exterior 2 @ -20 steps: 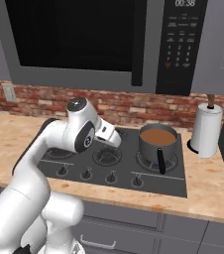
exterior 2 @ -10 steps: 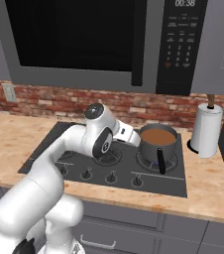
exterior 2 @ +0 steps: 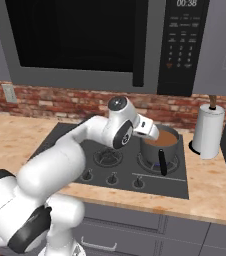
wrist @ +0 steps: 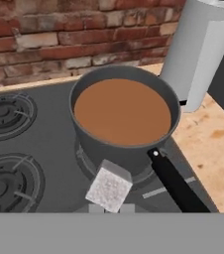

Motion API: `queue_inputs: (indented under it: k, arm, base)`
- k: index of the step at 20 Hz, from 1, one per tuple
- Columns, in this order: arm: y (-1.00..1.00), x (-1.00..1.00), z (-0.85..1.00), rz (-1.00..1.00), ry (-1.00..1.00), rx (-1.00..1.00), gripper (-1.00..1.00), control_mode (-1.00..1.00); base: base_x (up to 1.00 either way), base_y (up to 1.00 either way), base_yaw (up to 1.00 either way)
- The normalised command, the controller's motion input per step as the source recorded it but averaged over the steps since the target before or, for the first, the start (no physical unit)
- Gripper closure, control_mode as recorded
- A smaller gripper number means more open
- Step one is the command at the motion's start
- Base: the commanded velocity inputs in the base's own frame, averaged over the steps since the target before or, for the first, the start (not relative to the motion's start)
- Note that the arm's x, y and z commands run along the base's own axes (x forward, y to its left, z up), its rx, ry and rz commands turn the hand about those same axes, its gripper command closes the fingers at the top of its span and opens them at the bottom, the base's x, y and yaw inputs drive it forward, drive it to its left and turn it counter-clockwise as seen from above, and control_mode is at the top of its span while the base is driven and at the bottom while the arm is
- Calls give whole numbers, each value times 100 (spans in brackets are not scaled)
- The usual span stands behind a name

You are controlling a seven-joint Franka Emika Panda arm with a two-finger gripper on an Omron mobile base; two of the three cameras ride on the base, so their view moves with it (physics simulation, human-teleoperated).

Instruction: Pick up the sugar cube(s) and place them in the saucepan with hot chocolate.

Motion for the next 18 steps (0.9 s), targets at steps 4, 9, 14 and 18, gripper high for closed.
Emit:
queue_inputs:
  k: [4,9,14,18]
  arm:
    - [-11,36,-1,0,0,0,100,-100]
    - [-17,7,-7,0,0,1,100,-100]
    - [-22,27,-19,0,0,0,100,-100]
    - [-39,44,-18,0,4,0,100,-100]
  base:
    - [0,0,0]
    - [0,0,0]
    - [0,0,0]
    - [0,0,0]
